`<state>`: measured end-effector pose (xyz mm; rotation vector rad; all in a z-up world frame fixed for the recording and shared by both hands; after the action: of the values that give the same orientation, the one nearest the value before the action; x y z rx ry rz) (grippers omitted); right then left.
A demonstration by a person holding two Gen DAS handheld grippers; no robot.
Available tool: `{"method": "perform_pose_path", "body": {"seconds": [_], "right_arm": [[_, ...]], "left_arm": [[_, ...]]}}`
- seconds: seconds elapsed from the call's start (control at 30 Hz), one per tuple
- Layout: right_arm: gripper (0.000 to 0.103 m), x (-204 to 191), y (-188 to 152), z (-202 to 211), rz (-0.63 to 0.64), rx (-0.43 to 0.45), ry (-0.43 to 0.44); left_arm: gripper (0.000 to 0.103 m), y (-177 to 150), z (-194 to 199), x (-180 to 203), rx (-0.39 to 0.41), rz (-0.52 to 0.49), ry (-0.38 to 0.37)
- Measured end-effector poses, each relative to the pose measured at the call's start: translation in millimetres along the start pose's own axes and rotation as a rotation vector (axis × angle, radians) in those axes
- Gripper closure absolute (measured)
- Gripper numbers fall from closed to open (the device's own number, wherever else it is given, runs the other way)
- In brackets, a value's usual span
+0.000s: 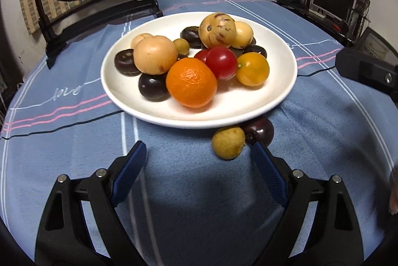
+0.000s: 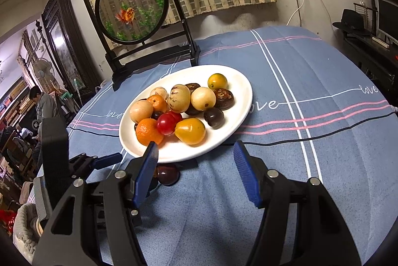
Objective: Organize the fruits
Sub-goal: 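Withdraw both open tools from the plate toward the last fruits, then grasp a small olive-green fruit with the left tool while the right grasps a dark red fruit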
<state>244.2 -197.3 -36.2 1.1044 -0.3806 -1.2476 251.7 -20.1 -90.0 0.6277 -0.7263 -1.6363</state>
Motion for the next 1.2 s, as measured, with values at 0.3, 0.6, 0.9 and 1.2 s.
{"method": "perform_pose_path", "body": {"seconds": [0.3, 0.6, 0.9, 1.2], "right_arm": [[0.04, 2.1, -2.0, -3.8, -0.01, -0.022, 0.001], [0.04, 5.7, -2.2, -5.6, -0.027, -0.037, -0.004], [0.04, 1.5, -7.3, -9.9, -0.011, -0.077, 0.01], [0.04, -3.7, -15.6, -11.8, 0.008, -0.12, 0.027]], "left_arm": [[0.036, 2.4, -1.9, 14.1, 0.013, -0.038, -0.153], [0.076, -1.4, -8.8, 24.6, -0.03, -0.03, -0.309], [0.074, -0.7, -10.6, 17.1, -0.029, -0.007, -0.255], [0.076, 2.2, -11.5, 12.5, -0.023, 0.003, -0.226]]}}
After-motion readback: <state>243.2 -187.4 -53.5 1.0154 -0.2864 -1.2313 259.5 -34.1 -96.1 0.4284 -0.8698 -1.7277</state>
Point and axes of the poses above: each gripper's, at about its wrist camera, not at the fingertips, and z roughly against the way its jaws point, x to its right, y to its top, the point moved 3 cm from there along -z, roughly the way its jaws point, and after that the axes turned 8 degrees about x, right-handed, at the moved point
